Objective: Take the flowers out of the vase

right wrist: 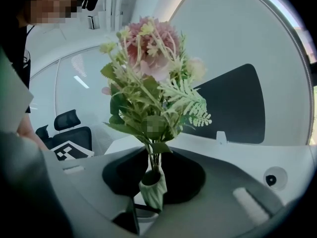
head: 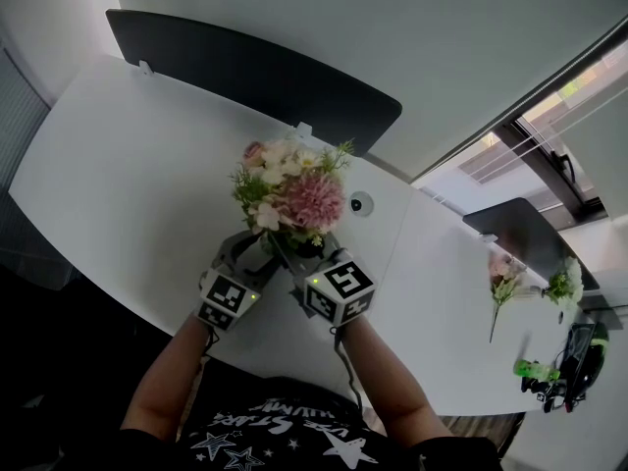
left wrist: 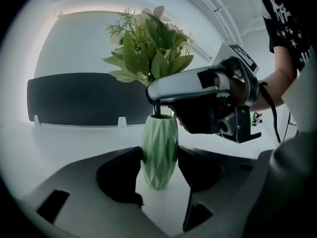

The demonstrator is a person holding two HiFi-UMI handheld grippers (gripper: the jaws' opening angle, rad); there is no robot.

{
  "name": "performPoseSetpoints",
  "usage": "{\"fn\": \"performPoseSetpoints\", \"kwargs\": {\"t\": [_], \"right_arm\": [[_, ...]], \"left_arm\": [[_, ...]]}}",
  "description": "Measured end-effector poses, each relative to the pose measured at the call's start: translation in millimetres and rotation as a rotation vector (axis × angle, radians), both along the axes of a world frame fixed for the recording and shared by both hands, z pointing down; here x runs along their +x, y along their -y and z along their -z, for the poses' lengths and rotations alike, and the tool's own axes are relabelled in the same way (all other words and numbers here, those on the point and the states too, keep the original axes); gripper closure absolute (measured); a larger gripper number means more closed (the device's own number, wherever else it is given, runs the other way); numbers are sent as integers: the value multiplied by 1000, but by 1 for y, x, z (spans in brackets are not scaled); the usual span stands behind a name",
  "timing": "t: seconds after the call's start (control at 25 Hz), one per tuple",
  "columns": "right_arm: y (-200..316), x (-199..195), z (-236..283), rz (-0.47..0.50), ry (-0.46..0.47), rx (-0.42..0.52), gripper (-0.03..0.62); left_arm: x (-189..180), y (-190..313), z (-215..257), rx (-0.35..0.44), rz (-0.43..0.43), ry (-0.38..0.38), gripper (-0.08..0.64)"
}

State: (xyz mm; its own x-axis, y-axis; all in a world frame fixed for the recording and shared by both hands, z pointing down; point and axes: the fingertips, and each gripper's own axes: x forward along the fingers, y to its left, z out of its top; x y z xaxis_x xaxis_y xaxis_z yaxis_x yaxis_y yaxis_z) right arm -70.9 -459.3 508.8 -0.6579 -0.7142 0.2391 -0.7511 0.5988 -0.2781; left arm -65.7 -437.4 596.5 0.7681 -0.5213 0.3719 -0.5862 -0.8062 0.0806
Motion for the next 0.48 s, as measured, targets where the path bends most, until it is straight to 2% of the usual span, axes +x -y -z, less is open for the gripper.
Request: {"fn": "performPoseSetpoints", "kwargs": {"t": [0.28,0.48], "right_arm": [[8,15,30,-28,28,31,515],[0,13,55,-28,38,85,518]], "left_arm": [[10,7,5,-3,-4,11,318],[2,1,1,6,-4,5,318]]}}
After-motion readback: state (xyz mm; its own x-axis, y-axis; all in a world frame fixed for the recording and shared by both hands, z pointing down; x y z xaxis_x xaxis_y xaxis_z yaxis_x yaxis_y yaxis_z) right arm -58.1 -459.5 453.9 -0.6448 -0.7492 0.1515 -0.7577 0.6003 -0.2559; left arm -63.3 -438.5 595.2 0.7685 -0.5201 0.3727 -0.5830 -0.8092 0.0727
